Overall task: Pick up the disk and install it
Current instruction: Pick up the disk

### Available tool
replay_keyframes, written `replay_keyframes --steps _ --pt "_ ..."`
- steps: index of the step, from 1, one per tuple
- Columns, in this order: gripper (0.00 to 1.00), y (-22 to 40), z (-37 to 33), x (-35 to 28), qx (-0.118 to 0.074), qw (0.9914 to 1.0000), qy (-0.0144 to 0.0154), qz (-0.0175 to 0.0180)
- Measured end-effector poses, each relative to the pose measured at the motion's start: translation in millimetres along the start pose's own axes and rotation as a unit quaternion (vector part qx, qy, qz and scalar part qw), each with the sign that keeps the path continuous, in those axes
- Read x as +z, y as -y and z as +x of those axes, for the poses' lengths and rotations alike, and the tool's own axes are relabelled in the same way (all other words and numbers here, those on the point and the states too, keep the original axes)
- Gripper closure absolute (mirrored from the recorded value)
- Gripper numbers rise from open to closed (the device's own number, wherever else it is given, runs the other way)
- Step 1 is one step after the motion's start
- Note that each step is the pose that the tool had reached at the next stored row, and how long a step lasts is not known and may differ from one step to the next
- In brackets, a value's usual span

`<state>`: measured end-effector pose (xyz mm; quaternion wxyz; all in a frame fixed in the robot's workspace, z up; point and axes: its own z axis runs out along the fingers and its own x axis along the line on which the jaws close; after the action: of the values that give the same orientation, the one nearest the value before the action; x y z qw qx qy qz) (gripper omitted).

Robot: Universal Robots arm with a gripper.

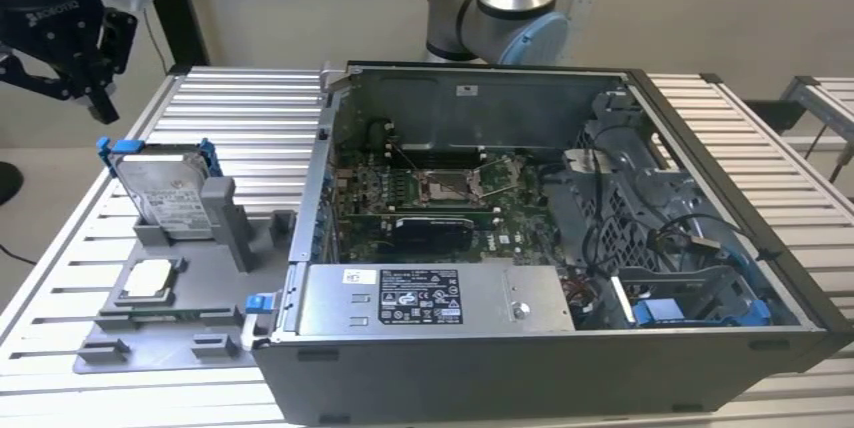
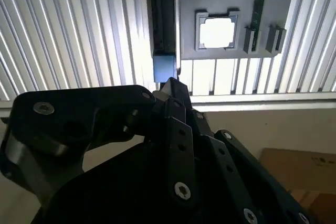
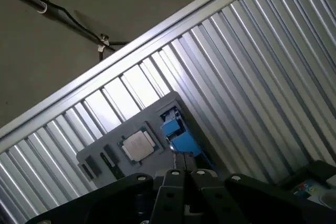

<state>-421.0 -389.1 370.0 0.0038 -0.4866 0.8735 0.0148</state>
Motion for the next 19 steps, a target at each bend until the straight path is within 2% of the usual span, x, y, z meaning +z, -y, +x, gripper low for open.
replay_keyframes --steps 2,5,9,12,14,17,19 --pt "1.0 0.0 0.0 0.2 -0.018 0.99983 0.0002 0.0005" --pt "1.0 0.0 0.0 0.7 -0.046 0.99895 0.0004 0.0014" --pt "1.0 0.0 0.0 1.2 -0.082 0.99663 0.0007 0.0023" --pt "1.0 0.1 0.0 1.9 -0.109 0.99402 0.0006 0.0024" --pt "1.0 0.1 0.0 2.3 -0.128 0.99183 0.0005 0.0024" --pt "1.0 0.1 0.1 3.0 -0.154 0.98807 0.0003 0.0023" --pt "1.0 0.1 0.1 3.4 -0.172 0.98509 0.0002 0.0024"
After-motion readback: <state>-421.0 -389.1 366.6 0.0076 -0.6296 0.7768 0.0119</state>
